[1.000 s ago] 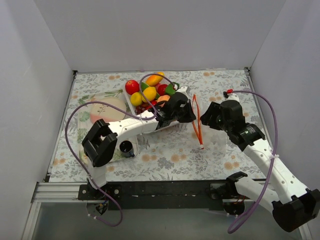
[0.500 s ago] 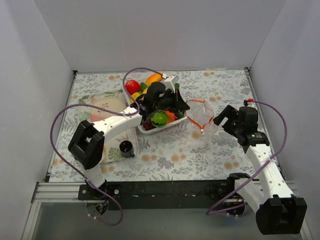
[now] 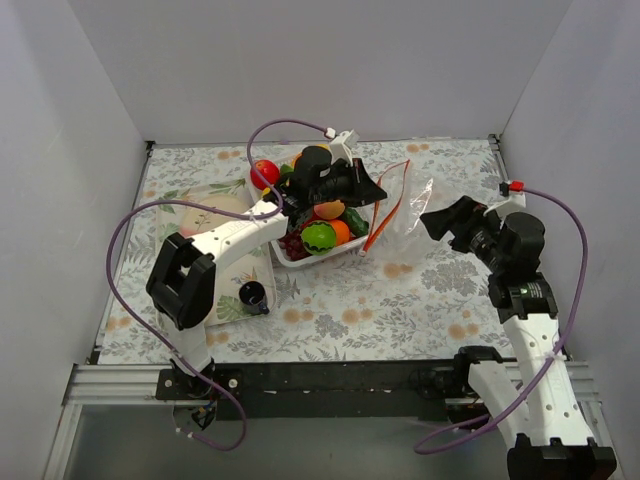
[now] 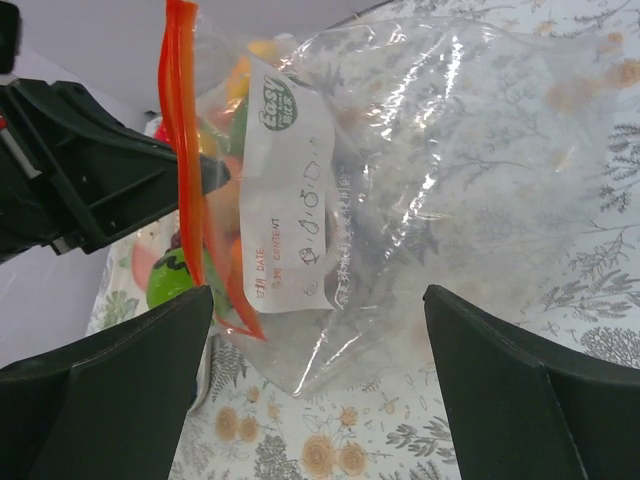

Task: Place the food in the zip-top bag and seal the zipper
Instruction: Open the zipper of the food storage bag.

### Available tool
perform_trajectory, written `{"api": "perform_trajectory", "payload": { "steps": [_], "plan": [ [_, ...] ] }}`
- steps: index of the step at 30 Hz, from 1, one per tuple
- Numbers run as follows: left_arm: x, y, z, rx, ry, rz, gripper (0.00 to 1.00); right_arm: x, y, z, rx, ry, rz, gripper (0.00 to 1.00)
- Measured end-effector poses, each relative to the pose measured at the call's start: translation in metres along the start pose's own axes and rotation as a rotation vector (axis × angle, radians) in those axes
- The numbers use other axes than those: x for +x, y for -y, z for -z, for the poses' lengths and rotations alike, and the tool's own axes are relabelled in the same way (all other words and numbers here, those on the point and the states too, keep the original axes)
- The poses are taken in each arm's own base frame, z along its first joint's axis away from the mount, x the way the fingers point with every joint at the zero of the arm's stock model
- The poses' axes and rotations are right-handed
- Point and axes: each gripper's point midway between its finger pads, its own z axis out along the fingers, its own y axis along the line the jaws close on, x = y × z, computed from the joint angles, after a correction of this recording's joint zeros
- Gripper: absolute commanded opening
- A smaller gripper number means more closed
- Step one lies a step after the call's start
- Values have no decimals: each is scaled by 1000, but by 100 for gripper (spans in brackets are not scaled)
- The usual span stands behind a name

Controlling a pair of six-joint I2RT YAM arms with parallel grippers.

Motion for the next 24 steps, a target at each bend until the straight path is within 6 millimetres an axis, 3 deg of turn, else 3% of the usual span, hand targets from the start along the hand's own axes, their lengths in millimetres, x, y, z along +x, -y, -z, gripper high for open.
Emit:
{"api": "perform_trajectory", "payload": {
  "steps": [9, 16, 19, 24],
  "plan": [
    [-3, -1, 5, 18, -10, 52, 0, 13, 48, -4, 236, -37, 4, 96],
    [-26, -8, 41, 47, 10, 159, 0, 44, 88, -37, 235, -87, -121, 99],
    [-41, -7, 57, 53, 29, 188, 0, 44, 91, -48, 184, -61, -166, 98],
    [-55, -4, 83, 54, 49, 196, 0, 36, 78, -70, 37, -5, -208, 98]
  ]
}}
